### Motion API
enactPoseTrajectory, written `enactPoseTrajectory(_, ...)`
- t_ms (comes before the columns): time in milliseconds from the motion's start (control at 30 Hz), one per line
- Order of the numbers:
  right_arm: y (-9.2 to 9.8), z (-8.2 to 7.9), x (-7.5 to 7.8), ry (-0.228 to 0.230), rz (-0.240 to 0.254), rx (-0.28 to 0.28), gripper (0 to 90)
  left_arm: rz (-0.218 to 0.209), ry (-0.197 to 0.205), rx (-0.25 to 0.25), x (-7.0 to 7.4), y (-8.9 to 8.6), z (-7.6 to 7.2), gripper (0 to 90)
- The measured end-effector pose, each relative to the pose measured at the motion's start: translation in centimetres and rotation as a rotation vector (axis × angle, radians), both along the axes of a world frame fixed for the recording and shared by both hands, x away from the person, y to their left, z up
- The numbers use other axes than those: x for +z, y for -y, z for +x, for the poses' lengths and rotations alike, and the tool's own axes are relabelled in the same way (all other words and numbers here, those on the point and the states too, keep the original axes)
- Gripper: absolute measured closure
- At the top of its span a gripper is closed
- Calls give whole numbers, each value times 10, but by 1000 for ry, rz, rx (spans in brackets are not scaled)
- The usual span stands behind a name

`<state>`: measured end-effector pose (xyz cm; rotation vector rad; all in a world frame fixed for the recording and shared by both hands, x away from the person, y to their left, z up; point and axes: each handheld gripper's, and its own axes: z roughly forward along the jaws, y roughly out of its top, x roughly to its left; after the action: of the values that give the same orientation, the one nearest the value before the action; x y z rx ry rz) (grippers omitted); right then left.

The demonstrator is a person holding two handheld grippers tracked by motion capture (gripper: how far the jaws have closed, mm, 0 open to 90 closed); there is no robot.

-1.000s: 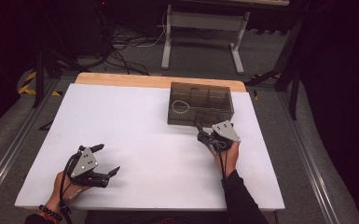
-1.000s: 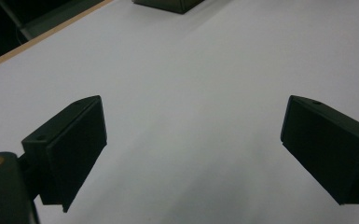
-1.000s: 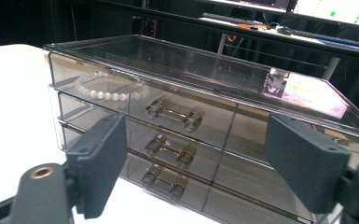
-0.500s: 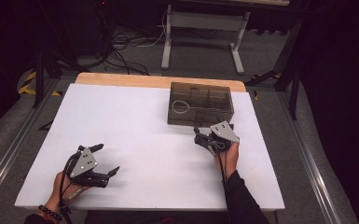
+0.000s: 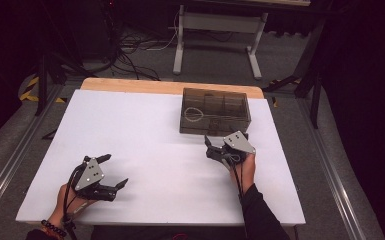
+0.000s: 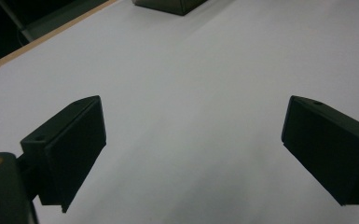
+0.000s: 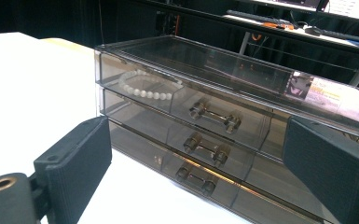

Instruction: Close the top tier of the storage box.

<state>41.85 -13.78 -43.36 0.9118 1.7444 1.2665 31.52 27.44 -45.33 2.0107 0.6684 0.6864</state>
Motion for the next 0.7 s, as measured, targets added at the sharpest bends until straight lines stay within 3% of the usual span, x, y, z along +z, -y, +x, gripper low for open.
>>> enactPoseTrajectory(700,-1,-12,5,0,-10,31,94,3,-4,-3,-1,1,0,73)
